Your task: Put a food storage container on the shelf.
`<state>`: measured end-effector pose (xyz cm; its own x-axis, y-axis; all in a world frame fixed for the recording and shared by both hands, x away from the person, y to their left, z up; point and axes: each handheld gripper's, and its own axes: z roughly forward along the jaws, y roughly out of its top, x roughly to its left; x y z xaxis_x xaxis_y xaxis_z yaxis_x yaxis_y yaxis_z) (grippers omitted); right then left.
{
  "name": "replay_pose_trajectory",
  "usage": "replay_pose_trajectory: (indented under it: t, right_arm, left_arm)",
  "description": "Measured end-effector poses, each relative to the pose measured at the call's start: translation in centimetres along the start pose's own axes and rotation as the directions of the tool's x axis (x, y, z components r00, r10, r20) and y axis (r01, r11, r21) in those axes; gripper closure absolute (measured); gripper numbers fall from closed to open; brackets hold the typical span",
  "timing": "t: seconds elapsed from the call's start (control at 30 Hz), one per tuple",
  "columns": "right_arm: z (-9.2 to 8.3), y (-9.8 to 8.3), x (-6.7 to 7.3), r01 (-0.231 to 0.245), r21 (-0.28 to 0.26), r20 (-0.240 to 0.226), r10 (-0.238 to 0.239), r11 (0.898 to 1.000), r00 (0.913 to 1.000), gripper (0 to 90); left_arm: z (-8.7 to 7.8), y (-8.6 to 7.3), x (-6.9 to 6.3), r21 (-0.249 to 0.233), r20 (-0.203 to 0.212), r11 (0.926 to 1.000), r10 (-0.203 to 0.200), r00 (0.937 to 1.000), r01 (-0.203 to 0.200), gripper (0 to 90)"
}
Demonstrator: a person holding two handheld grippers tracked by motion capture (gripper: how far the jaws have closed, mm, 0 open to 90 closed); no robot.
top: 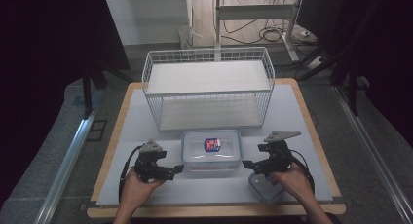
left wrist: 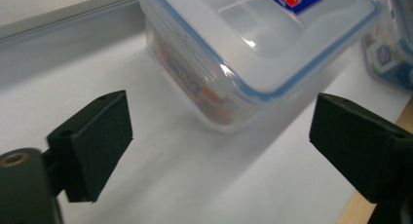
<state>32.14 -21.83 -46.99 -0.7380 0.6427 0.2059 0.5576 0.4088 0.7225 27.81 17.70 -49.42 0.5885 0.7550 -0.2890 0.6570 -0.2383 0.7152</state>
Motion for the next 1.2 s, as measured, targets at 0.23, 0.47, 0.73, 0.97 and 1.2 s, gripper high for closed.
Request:
replay_pose_trajectory:
  t: [0.23,0.47,0.73,0.97,1.2]
  right_arm:
    - [1.4,1.2,-0.3,-0.019,0.062,-0.031,0.021,0.998,0.9993,3.4]
    - [3.6,2.9,-1.4,-0.111,0.133,-0.099,0.124,0.985,0.9873,8.8]
    - [6.0,3.6,-1.5,-0.133,0.207,-0.132,0.162,0.969,0.9780,7.1]
    - [6.6,3.9,-2.3,-0.192,0.234,-0.169,0.235,0.953,0.9573,9.9]
    - [6.0,3.9,-2.2,-0.196,0.238,-0.168,0.239,0.951,0.9563,16.8]
  left_arm:
    - [1.0,1.8,1.1,0.003,0.065,0.9991,-0.043,0.9970,0.043,6.4]
    - [3.1,2.8,2.7,0.058,0.141,0.9905,-0.132,0.9812,0.125,9.2]
    - [4.7,3.2,3.0,0.104,0.199,0.9854,-0.154,0.9679,0.135,13.6]
    - [5.3,3.6,2.9,0.121,0.224,0.9797,-0.184,0.9570,0.160,14.1]
    - [4.6,3.6,3.4,0.120,0.239,0.9747,-0.213,0.9475,0.189,26.1]
